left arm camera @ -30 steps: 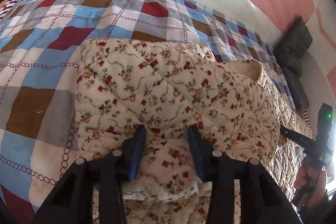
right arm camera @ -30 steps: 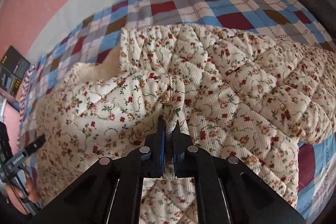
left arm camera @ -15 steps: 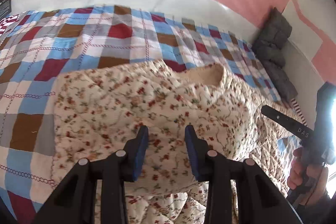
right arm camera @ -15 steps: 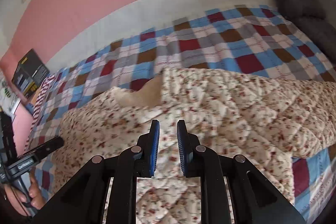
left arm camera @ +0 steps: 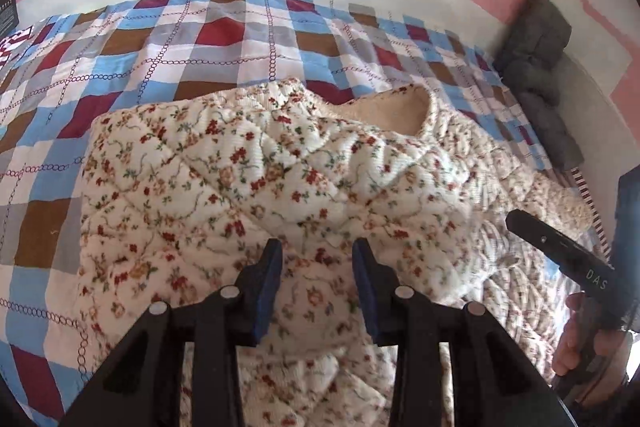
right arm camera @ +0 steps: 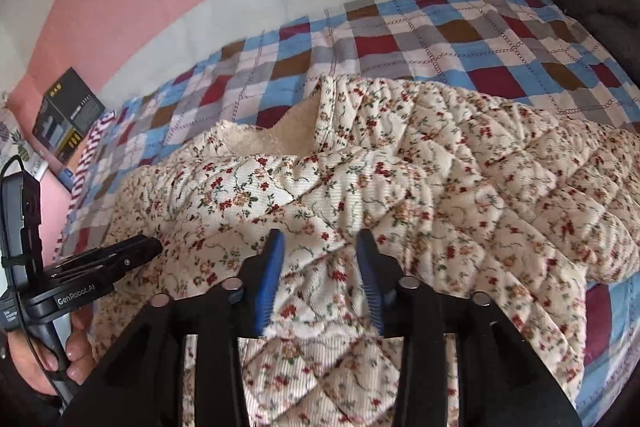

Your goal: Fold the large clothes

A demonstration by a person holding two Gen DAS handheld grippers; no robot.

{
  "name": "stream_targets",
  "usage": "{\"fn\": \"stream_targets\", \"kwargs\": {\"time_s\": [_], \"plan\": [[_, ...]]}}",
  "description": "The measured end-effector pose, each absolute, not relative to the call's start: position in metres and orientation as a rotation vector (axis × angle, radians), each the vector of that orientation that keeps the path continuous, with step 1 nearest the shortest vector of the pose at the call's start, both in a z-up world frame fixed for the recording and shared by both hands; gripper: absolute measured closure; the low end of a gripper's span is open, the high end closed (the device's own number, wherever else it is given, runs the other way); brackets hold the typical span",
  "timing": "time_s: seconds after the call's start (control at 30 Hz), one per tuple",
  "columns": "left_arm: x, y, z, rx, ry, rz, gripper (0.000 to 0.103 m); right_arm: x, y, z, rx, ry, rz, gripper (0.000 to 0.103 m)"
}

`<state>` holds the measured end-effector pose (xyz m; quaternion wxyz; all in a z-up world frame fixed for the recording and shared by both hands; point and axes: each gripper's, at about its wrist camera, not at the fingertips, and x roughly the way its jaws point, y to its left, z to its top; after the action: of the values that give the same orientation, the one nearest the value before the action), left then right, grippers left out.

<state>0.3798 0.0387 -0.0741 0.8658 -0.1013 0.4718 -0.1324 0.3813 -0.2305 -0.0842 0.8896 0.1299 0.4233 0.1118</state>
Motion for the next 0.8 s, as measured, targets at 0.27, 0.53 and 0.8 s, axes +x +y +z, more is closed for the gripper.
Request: {"fn": "stream_targets", "kwargs": {"time_s": [0.27, 0.53, 0.8], "plan": [[0.297, 0.032, -0.055, -0.245, 0.938, -0.336, 0.064, 0.314, -0.338, -0.082, 0.466, 0.829, 0.080, 0.043], [0.285, 0.024, -0.062, -0.226, 0.961, -0.290, 0.064, 0.275, -0.493, -0.111, 0.738, 0.760, -0.220, 0.039], [0.326, 0.004, -0.069, -0.158, 0.935, -0.263, 0.064, 0.270, -0.605, -0.143, 0.970, 0.658, -0.377, 0.034]]}}
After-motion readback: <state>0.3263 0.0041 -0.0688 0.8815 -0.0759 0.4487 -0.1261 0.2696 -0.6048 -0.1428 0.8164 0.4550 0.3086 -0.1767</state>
